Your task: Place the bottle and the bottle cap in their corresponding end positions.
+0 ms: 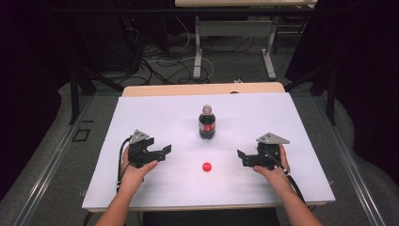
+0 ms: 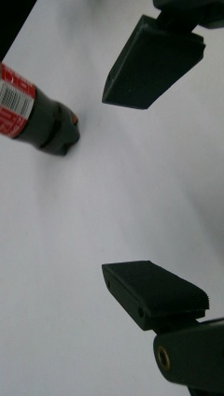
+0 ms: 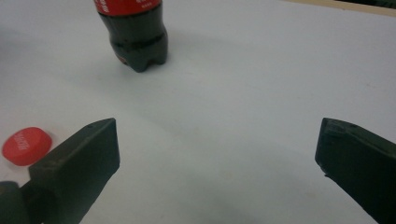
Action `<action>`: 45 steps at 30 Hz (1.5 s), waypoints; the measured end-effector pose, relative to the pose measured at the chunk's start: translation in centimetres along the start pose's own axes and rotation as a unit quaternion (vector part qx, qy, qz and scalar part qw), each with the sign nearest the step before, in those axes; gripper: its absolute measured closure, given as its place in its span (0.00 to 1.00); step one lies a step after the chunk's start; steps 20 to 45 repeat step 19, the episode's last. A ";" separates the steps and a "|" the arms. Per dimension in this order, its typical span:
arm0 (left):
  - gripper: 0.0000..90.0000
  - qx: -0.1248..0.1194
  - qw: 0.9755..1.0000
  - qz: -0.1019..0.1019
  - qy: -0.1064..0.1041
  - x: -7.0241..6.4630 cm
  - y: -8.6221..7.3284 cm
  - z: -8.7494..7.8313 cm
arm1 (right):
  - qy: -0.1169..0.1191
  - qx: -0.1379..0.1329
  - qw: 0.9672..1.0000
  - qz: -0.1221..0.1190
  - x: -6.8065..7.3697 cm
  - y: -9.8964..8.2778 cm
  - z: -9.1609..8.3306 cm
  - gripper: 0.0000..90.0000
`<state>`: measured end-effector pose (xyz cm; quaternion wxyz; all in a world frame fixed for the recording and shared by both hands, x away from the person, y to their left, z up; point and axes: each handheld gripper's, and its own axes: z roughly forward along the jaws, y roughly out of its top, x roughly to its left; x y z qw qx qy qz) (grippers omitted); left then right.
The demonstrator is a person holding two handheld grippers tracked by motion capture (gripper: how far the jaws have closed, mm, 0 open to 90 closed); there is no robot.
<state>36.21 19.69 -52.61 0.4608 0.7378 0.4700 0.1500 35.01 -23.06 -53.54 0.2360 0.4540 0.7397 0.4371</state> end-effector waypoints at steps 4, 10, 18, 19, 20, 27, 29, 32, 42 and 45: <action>0.09 0.000 1.000 -0.012 0.012 1.2 -0.5 -0.4 | -0.010 0.004 1.000 0.012 -1.1 -0.5 0.0 0.00; 0.01 0.006 0.999 -0.027 0.031 2.6 -1.3 -0.1 | -0.021 0.010 1.000 0.018 -1.8 -1.1 0.1 0.00; 0.01 0.010 0.998 -0.046 0.042 3.7 -1.8 -0.1 | -0.020 0.019 0.999 0.018 -1.7 -1.5 0.4 0.00; 0.01 0.010 0.998 -0.048 0.043 3.7 -1.8 -0.1 | -0.021 0.021 0.999 0.017 -1.7 -1.5 0.4 0.00; 0.01 0.010 0.998 -0.048 0.043 3.7 -1.8 -0.1 | -0.021 0.021 0.999 0.017 -1.7 -1.5 0.4 0.00; 0.01 0.010 0.998 -0.048 0.043 3.7 -1.8 -0.1 | -0.021 0.021 0.999 0.017 -1.7 -1.5 0.4 0.00; 0.01 0.010 0.998 -0.048 0.043 3.7 -1.8 -0.1 | -0.021 0.021 0.999 0.017 -1.7 -1.5 0.4 0.00; 0.01 0.010 0.998 -0.048 0.043 3.7 -1.8 -0.1 | -0.021 0.021 0.999 0.017 -1.7 -1.5 0.4 0.00; 0.01 0.010 0.998 -0.048 0.043 3.7 -1.8 -0.1 | -0.021 0.021 0.999 0.017 -1.7 -1.5 0.4 0.00; 0.01 0.010 0.998 -0.048 0.043 3.7 -1.8 -0.1 | -0.021 0.021 0.999 0.017 -1.7 -1.5 0.4 0.00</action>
